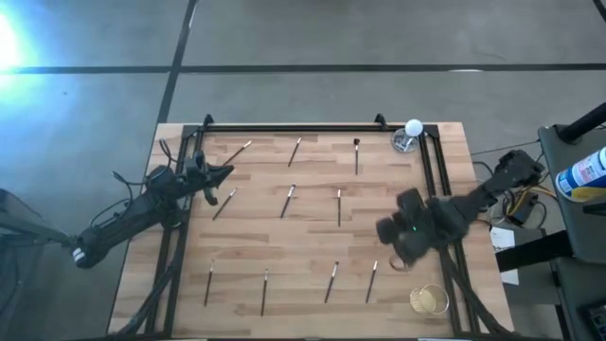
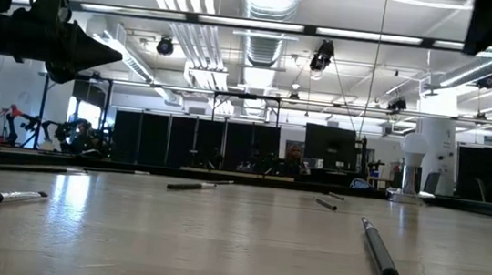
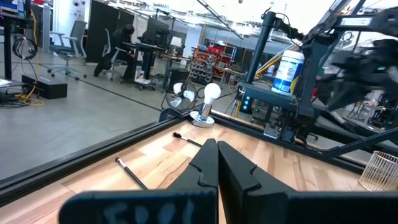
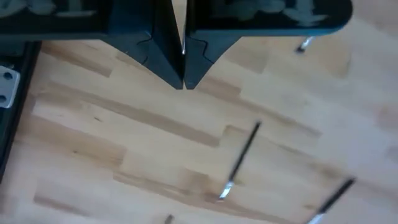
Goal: Pick & Place Makeup Brushes
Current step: Put the eyeshadow brush into the makeup brush holder
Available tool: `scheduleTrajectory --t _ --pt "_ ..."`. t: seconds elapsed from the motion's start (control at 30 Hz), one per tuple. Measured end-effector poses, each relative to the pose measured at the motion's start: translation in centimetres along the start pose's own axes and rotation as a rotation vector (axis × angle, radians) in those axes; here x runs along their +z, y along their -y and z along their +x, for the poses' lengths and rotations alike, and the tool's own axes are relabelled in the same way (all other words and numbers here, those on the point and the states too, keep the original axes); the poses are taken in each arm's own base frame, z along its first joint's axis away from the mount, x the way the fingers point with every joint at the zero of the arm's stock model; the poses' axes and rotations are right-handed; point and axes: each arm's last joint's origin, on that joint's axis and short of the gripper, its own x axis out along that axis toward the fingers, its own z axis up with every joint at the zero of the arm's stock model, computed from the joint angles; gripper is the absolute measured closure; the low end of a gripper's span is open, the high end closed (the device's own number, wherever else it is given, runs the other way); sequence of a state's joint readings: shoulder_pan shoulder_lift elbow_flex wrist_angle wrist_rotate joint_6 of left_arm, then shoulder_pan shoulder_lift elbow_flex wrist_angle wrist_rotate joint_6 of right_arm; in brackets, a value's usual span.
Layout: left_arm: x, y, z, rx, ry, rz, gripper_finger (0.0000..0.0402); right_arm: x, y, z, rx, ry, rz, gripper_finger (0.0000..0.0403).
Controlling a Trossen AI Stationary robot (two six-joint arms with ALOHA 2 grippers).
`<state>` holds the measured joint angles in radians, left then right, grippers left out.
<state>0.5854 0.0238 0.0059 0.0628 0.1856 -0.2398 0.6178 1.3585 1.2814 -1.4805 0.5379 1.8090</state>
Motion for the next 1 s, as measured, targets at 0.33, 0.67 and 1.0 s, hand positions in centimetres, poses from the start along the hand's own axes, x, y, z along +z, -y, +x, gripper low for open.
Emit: scheduleTrajectory --t 0.33,0.67,1.0 --pt "0.0 0.0 0.0 0.001 -0.002 0.0 0.0402 -6.1 1.3 -5.1 0.2 0.091 -0.192 0.0395" --pt "0.0 0.0 0.0 0.002 -0.005 -0.001 0.0402 -4.8 4.1 -4.3 0.203 0.072 -0.302 0.0395" --pt "0.0 0.0 0.0 0.002 -0.006 -0.001 0.0402 -7.1 3.5 2.8 0.223 0.014 -0.185 0.0382"
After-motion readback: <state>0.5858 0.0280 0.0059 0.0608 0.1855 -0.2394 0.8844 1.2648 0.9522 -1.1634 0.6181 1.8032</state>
